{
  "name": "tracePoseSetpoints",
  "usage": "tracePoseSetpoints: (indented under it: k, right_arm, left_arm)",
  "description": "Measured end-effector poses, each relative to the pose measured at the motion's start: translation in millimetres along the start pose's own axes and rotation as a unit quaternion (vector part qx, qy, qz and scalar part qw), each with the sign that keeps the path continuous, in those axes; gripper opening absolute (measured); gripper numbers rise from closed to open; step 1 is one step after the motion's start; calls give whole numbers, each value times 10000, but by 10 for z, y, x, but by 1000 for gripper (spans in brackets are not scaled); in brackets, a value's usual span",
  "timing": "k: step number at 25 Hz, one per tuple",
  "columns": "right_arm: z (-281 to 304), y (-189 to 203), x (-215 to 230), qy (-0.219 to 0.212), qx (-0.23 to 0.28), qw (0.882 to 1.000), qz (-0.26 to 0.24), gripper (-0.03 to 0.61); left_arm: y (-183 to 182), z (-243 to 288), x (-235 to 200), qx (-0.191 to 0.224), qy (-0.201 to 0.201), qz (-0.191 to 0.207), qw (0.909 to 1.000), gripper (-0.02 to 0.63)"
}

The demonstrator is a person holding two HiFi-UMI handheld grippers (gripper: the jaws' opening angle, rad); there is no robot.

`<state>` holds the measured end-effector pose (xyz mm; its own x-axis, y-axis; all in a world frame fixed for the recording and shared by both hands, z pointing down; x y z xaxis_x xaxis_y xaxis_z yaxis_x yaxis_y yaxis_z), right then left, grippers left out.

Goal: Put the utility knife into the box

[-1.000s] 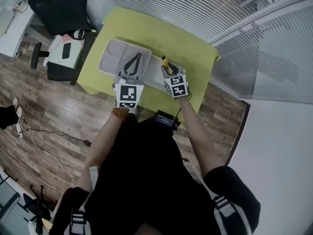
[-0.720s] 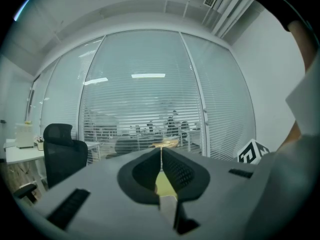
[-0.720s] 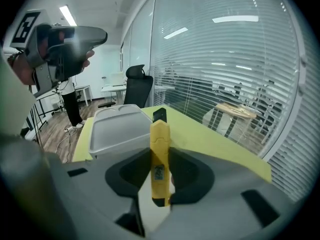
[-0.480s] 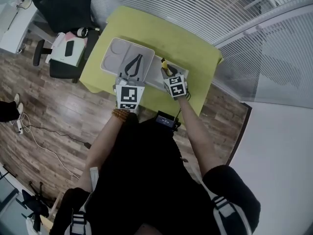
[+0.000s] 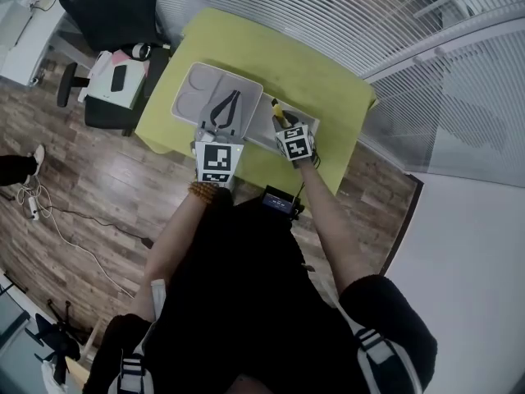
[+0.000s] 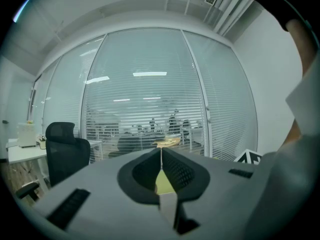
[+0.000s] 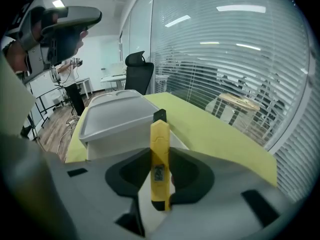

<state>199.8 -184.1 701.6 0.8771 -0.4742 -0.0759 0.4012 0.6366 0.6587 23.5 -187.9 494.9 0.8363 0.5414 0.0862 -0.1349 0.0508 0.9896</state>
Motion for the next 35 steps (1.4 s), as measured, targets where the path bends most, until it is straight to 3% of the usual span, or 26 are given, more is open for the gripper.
tracePoseSetpoints:
  k: [15, 35]
  right_arm:
    - [151, 118, 11, -204, -506, 9985, -23, 109]
    - [307, 190, -50, -434, -890, 9948, -247, 109]
  left_arm:
    - [32, 88, 42, -124, 121, -58, 9998, 18]
    - [118, 97, -35, -239, -1, -73, 9997, 18]
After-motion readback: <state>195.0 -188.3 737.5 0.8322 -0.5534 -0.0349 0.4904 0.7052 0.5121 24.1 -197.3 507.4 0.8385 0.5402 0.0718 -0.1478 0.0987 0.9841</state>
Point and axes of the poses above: the fingertips, and each gripper's own axes: z forward along the fingers, x to its right, y out of its underside, the point moved 4 cm from there along -z, backward along the fingers, and after that the axes turned 1 degree about -x, right-handed, at the moved point
